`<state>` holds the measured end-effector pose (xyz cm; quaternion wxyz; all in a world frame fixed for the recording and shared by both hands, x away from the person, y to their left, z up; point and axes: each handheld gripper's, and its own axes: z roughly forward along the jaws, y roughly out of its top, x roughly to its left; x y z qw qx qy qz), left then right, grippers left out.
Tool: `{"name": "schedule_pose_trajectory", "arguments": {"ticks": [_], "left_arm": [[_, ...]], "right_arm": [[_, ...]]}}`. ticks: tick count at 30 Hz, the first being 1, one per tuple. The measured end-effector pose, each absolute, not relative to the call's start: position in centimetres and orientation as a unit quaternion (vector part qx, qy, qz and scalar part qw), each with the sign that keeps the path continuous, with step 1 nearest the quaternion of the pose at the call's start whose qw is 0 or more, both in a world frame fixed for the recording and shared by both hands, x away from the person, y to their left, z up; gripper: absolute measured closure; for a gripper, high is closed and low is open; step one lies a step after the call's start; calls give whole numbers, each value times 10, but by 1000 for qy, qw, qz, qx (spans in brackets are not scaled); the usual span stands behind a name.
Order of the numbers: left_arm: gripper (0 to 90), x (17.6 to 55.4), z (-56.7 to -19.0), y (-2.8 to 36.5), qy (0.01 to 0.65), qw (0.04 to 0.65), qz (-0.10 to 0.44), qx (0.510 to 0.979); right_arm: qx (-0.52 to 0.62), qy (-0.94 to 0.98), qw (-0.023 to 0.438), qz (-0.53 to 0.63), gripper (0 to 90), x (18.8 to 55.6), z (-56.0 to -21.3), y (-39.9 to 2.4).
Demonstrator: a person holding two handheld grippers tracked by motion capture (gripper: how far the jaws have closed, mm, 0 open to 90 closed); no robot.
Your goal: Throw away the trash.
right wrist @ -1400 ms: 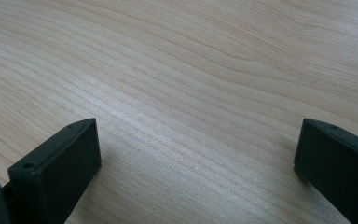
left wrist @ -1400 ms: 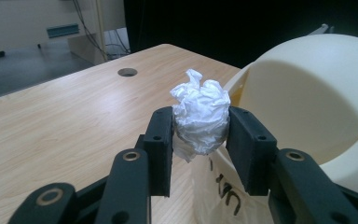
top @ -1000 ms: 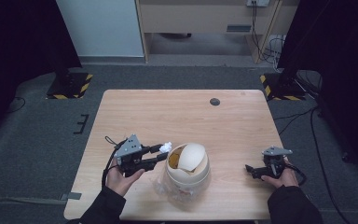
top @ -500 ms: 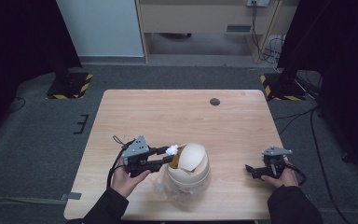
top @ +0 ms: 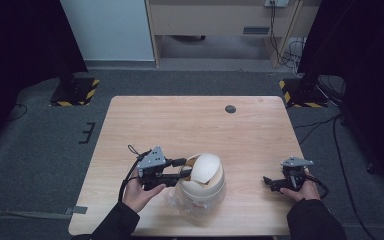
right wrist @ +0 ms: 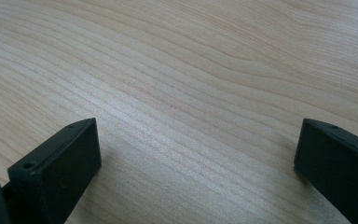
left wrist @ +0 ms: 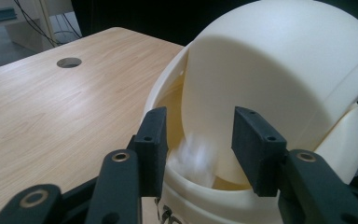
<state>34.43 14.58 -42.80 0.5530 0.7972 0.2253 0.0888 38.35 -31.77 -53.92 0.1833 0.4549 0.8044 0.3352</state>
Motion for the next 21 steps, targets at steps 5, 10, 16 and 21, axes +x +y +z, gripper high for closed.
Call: {"name": "schedule_pose_trajectory", "arguments": {"ticks": [5,10,16,21], "left_arm": [[511,345,-424,153,231,558,96,791],[482,347,-423,166,247,563,107,781],[450,351,-427,180,270,558,120,776],[413,355,-435,190,292,548,129,773]], "right_arm": [[455,804,183,335,7,384,-539,-318],[455,804,183,335,7,384,-539,-318],[455,805,183,335,7,384,-539,-318],[455,805,183,335,7,383,-539,-318]]}}
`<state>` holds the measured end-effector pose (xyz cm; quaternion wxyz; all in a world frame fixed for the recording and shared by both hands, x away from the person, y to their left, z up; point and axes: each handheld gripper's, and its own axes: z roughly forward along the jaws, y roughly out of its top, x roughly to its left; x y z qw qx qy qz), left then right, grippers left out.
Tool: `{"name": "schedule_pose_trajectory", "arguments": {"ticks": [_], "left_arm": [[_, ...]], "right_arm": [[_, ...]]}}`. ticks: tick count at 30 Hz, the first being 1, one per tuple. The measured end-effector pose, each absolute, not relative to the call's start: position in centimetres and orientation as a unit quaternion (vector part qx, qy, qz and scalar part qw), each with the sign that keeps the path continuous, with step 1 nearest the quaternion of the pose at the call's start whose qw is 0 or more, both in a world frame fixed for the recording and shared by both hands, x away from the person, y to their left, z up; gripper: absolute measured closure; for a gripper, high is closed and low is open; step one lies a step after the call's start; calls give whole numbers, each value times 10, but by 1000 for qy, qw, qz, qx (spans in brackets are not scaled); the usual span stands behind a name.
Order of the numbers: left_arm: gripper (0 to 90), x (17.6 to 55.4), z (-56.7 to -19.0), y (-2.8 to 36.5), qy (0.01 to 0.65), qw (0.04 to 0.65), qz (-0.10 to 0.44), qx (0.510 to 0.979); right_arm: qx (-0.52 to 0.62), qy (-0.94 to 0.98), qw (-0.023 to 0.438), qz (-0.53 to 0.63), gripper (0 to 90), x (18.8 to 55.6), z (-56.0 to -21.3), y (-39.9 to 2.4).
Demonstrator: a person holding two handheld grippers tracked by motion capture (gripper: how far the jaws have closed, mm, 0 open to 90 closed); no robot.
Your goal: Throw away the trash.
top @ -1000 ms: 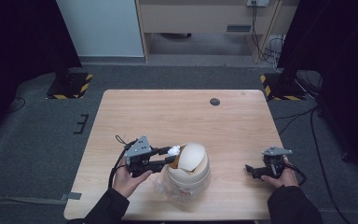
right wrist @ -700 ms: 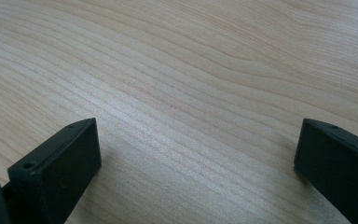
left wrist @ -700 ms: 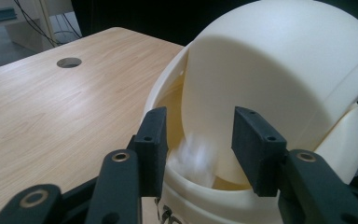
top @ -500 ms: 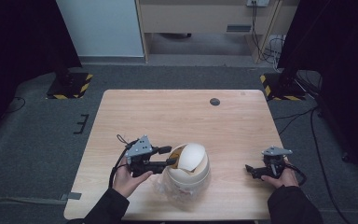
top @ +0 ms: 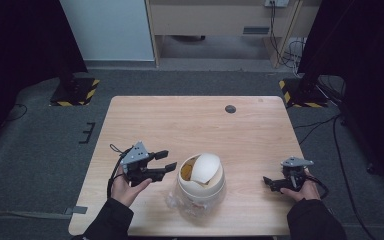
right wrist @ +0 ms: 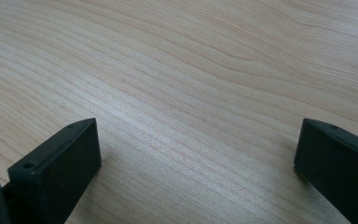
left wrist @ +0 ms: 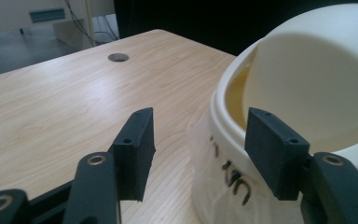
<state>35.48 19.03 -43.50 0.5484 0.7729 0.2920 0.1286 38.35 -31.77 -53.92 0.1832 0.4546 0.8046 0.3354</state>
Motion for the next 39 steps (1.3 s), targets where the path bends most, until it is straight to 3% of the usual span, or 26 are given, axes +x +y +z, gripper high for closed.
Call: {"name": "schedule_pose_trajectory", "arguments": {"ticks": [16,28,39], "left_arm": [[246,377,-481,222,381,449,144,795],[205,392,-512,247,457,350,149,804],[172,397,-525,253,482,318,153,802]], "right_arm": [[455,805,183,335,7,383,-539,-318],[455,805,183,335,8,383,-539,-318],[454,805,183,335,8,383,-539,-318]]}}
